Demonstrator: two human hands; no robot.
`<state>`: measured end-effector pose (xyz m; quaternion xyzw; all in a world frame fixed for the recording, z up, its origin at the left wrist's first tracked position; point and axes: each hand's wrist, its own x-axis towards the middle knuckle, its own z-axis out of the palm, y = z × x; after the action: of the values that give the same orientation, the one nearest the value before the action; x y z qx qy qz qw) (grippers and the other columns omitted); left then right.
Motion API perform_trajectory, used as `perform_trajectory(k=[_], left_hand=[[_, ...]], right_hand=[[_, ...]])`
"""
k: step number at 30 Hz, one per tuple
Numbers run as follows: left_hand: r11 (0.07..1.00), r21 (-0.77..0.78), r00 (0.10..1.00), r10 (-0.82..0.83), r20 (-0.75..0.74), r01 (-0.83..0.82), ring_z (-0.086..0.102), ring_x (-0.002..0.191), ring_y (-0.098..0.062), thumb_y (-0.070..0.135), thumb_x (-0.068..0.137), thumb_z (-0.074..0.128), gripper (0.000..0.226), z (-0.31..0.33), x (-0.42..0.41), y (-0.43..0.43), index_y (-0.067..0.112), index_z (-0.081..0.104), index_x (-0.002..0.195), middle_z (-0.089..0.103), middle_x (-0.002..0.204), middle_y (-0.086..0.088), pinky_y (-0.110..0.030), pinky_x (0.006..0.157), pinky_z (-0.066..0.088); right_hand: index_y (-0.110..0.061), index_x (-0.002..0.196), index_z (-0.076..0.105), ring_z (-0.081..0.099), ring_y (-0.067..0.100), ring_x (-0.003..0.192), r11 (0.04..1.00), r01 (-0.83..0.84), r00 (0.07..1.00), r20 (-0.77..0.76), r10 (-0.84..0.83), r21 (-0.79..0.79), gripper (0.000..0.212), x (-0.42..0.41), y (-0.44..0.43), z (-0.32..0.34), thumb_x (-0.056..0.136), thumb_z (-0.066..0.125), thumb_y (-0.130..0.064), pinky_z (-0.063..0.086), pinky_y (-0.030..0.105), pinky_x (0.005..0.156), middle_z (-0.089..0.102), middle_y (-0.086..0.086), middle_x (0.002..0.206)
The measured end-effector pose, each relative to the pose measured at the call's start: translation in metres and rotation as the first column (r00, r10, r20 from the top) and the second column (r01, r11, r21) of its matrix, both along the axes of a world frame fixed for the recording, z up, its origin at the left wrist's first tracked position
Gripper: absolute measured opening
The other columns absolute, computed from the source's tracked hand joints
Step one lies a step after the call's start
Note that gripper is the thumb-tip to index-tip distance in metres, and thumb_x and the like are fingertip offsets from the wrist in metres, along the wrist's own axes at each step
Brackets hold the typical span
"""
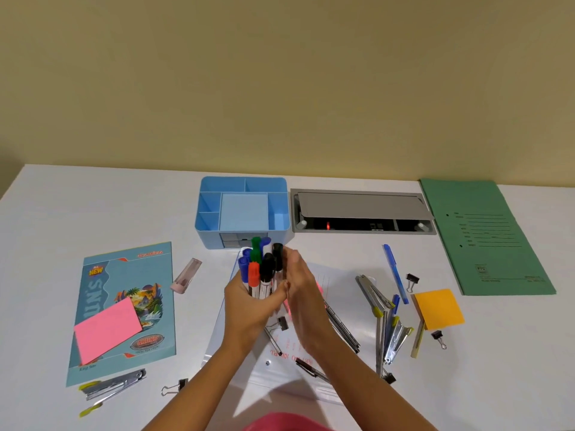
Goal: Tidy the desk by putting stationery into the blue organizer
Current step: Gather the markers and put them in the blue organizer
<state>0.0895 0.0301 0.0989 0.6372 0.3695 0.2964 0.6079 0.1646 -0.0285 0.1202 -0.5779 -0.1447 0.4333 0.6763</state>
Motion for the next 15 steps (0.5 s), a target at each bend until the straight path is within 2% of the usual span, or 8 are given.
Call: perform_trajectory(k=[1, 2, 4, 6, 8, 10, 12, 15], left_hand=[[0.999, 0.034, 1.000, -0.013, -0.003, 0.014, 0.064, 0.058, -0.021, 0.023, 0.069, 0.073, 0.015, -0.001, 0.000, -0.001, 0.019, 0.062, 0.079, 0.064, 0.059, -0.004, -0.032, 0.055, 0.056], [0.998, 0.065, 1.000, -0.018, -0.007, 0.019, 0.064, 0.062, -0.020, 0.025, 0.069, 0.068, 0.014, -0.001, 0.000, -0.003, 0.021, 0.062, 0.080, 0.064, 0.061, -0.002, -0.031, 0.056, 0.056], [0.995, 0.102, 1.000, 0.004, -0.016, -0.003, 0.066, 0.075, -0.012, 0.038, 0.071, 0.060, 0.020, 0.003, 0.002, -0.006, 0.036, 0.062, 0.091, 0.067, 0.074, 0.008, -0.021, 0.060, 0.055], [0.995, 0.097, 0.999, 0.033, 0.002, -0.033, 0.067, 0.082, -0.002, 0.047, 0.070, 0.062, 0.034, 0.008, 0.005, -0.006, 0.049, 0.051, 0.102, 0.067, 0.089, 0.022, -0.013, 0.060, 0.053], [0.993, 0.095, 0.998, 0.066, 0.001, -0.066, 0.064, 0.082, 0.008, 0.041, 0.064, 0.071, 0.054, 0.012, 0.006, -0.005, 0.056, 0.041, 0.106, 0.062, 0.093, 0.033, -0.006, 0.056, 0.048], [0.992, 0.104, 0.997, 0.071, 0.008, -0.072, 0.062, 0.083, 0.013, 0.037, 0.061, 0.077, 0.066, 0.014, 0.006, -0.004, 0.060, 0.036, 0.108, 0.058, 0.094, 0.039, -0.003, 0.055, 0.045], [0.994, 0.097, 0.998, 0.050, 0.034, -0.053, 0.063, 0.083, 0.013, 0.032, 0.061, 0.080, 0.071, 0.013, 0.004, -0.005, 0.059, 0.035, 0.110, 0.060, 0.096, 0.038, -0.003, 0.056, 0.046], [0.996, 0.081, 0.997, 0.019, 0.075, -0.025, 0.066, 0.083, 0.009, 0.024, 0.060, 0.083, 0.077, 0.011, 0.003, -0.004, 0.058, 0.035, 0.111, 0.062, 0.096, 0.035, -0.005, 0.058, 0.048]], right_hand=[[-0.030, 0.117, 0.060, 0.065, 0.027, 0.093, 1.000, -0.022, 0.997, 0.075, 0.022, 0.003, 0.036, 0.002, 0.002, 0.008, 0.085, 0.057, -0.047, 0.054, 0.050, 0.085, 0.067, 0.004, 0.112], [-0.027, 0.117, 0.058, 0.065, 0.025, 0.095, 0.999, -0.046, 0.991, 0.130, 0.043, 0.023, 0.040, 0.002, 0.003, 0.014, 0.079, 0.066, -0.036, 0.056, 0.043, 0.085, 0.067, 0.003, 0.110], [-0.016, 0.117, 0.054, 0.065, 0.019, 0.098, 0.996, -0.071, 0.976, 0.212, 0.059, 0.049, 0.055, 0.000, 0.005, 0.020, 0.068, 0.078, -0.014, 0.055, 0.032, 0.087, 0.066, 0.005, 0.108], [-0.011, 0.109, 0.054, 0.065, 0.019, 0.089, 0.999, -0.009, 0.950, 0.312, -0.003, 0.035, 0.053, -0.007, 0.007, 0.026, 0.064, 0.081, -0.005, 0.056, 0.033, 0.082, 0.066, 0.008, 0.098], [-0.011, 0.097, 0.056, 0.062, 0.014, 0.074, 0.997, 0.060, 0.911, 0.405, -0.074, 0.047, 0.040, -0.012, 0.009, 0.031, 0.066, 0.080, -0.004, 0.055, 0.028, 0.071, 0.064, 0.006, 0.083], [-0.011, 0.090, 0.056, 0.059, 0.008, 0.067, 0.996, 0.076, 0.878, 0.470, -0.093, 0.055, 0.031, -0.014, 0.010, 0.036, 0.069, 0.079, -0.007, 0.053, 0.024, 0.065, 0.061, -0.001, 0.073], [-0.011, 0.089, 0.055, 0.058, 0.008, 0.065, 0.997, 0.061, 0.858, 0.507, -0.080, 0.053, 0.028, -0.016, 0.010, 0.038, 0.070, 0.077, -0.009, 0.054, 0.027, 0.065, 0.059, -0.007, 0.070], [-0.012, 0.089, 0.054, 0.058, 0.011, 0.066, 0.993, 0.108, 0.807, 0.579, -0.115, 0.047, 0.029, -0.018, 0.010, 0.040, 0.069, 0.075, -0.013, 0.055, 0.030, 0.065, 0.058, -0.004, 0.071]])
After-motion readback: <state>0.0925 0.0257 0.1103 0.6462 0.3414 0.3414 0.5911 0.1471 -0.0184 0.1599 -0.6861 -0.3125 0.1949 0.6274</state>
